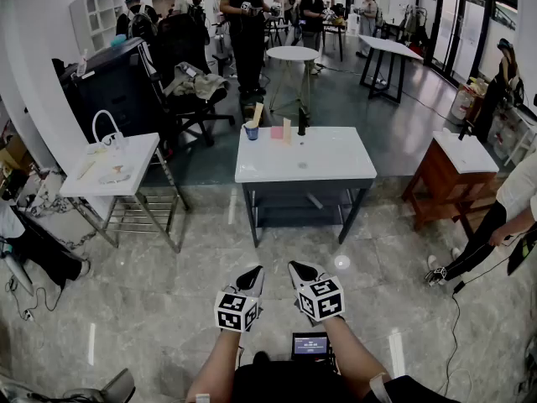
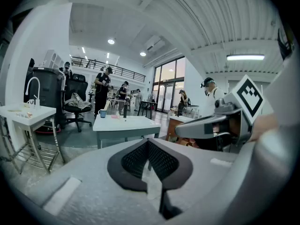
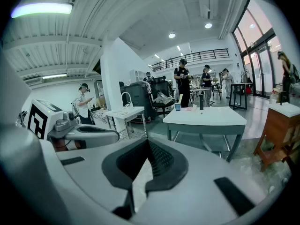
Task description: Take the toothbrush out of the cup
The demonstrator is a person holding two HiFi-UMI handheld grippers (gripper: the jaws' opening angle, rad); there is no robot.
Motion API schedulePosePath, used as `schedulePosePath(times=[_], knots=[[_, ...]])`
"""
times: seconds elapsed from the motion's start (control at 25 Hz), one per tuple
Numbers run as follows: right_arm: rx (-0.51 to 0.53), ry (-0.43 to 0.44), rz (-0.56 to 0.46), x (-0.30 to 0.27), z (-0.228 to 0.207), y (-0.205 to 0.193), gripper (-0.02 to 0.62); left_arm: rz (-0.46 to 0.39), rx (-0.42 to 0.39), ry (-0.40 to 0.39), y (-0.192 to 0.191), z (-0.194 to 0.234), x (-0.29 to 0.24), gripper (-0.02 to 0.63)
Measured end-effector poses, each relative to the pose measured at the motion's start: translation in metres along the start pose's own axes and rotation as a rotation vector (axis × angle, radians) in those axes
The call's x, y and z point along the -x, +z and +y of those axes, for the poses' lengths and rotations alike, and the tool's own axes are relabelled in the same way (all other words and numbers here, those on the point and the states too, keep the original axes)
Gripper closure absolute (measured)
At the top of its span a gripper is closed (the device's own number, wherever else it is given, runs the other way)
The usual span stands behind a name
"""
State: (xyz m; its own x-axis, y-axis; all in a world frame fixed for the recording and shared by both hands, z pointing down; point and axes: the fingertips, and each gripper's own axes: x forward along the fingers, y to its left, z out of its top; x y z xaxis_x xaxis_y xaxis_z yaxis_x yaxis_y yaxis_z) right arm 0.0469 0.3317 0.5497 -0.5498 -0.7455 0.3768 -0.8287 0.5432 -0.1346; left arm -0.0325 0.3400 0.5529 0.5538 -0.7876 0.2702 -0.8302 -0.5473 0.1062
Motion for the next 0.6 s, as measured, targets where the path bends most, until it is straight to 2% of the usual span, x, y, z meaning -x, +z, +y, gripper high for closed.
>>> schedulePosePath(times=[0.6], knots=[[-0.016, 0.010, -0.001, 0.0045, -0.0005, -0.0006, 0.586, 0.009, -0.034, -0.010, -0.0006, -0.0081, -0.0030, 0.597]])
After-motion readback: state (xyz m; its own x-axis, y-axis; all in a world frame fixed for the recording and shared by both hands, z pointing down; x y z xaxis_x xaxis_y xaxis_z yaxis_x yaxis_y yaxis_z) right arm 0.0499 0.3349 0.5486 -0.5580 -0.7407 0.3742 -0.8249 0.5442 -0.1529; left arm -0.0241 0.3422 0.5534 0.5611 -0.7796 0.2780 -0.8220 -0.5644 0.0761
